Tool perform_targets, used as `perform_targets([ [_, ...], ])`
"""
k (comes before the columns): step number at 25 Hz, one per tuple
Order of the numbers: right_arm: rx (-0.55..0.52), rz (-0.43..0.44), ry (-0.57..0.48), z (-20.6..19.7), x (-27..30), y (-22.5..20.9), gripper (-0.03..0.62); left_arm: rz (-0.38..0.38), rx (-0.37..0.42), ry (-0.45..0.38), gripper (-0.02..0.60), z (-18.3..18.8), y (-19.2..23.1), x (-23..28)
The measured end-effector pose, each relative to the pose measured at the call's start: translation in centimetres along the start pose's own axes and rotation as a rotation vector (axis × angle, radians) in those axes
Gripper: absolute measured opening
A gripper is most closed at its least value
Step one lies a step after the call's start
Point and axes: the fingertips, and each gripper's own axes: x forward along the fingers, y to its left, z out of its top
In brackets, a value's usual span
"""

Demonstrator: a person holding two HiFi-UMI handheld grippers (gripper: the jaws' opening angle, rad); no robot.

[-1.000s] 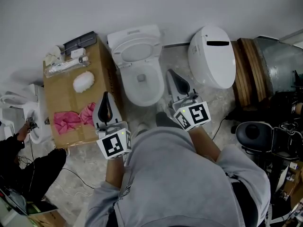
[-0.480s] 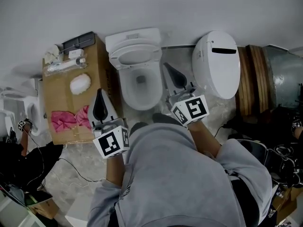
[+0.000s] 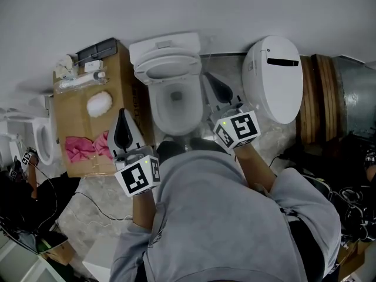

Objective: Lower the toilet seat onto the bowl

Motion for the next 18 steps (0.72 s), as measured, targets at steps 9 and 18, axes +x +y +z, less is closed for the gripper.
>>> perform_targets([
  [9,-0.01,-0.05,0.007,-0.3,1.5,0.8,0.0,-0.071,0.005,-0.001,0.0,0.0,1.9,2.3],
  [18,-0.108,-0.101,0.147,-5.8,3.2,1.8,0.002,-0.134,-0.002,-0.003,0.0,0.0,4.5,5.4],
])
